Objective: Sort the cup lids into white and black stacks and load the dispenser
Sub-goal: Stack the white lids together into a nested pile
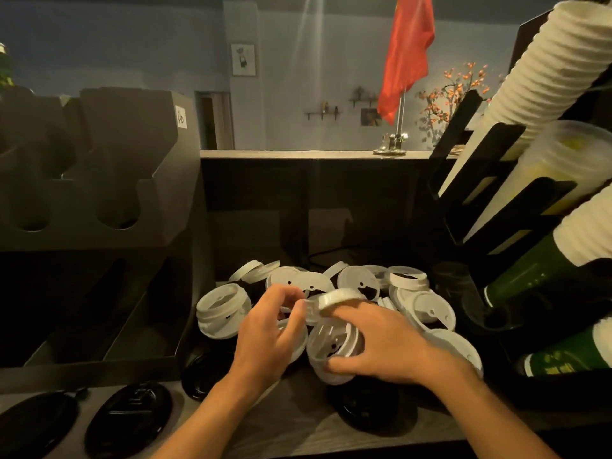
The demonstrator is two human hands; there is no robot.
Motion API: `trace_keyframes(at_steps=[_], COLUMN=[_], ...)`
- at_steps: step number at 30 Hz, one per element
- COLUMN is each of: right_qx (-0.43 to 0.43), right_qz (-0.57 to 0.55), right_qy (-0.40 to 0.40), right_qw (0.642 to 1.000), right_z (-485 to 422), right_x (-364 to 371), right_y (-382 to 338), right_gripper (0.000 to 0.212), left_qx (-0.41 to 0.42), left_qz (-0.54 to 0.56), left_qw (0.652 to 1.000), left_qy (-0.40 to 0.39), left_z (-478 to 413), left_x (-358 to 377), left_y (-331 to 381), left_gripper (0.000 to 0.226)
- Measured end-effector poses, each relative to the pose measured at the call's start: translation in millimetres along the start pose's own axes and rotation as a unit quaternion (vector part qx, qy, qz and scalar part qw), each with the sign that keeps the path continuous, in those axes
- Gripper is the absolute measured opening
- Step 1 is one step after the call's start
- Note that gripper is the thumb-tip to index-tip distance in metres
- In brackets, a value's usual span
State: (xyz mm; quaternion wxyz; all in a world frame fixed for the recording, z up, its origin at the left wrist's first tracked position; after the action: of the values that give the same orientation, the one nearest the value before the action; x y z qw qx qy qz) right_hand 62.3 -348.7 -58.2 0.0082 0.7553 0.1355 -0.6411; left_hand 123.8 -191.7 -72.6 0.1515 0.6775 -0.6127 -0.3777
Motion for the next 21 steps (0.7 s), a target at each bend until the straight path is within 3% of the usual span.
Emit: trace_keyframes(at_steps=[3,8,11,18,21], right_qx=[0.016,0.009,-0.007,-0.016,-0.001], right_qz=[-0.083,-0.183,-0.163,-0.249,-0.320], right_qy=[0.003,-0.013,-0.045,0.001,0.041], right_qw=[0.996,0.983,0.985,0.968,0.947], right_z=[0.9,-6.4,-11.6,-14.9,-10.0], right_x=[-3.2,-12.1,-18.6,-21.1,-21.0], right_y=[8.9,9.6,-1.5,-1.0,5.7], right_gripper=[0.075,0.056,0.046,0.048,0.046], left_qx=[-0.021,-0.031,-0.033,-0.046,-0.067], left_qz=[0.016,0.021,0.063,0.114,0.137], left_qw=[0.999,0.996,0.991,0.992,0.985], left_qy=[-0.020,-0.082,-0.110,0.029,0.074], left_z=[-1.1,3.4,4.9,-1.2,-1.9], left_x=[4.0,14.7,20.3,-0.8,-9.7], left_y=[-5.6,-10.1,-5.3,-2.4,-7.8], left_gripper=[0.010,0.047,0.038,0.011,0.016])
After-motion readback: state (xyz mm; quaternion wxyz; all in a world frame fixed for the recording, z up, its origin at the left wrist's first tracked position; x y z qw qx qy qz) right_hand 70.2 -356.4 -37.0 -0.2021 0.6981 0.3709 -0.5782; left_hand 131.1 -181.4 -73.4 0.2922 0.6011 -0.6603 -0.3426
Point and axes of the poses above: each hand's wrist, its own z-axis away from the middle knuckle, its own x-axis out of the palm, y = z × x, the point moved 7 cm from there along -z, towards the middle knuckle, and after that the axes turned 3 degrees about z, right-handed, at the moved point
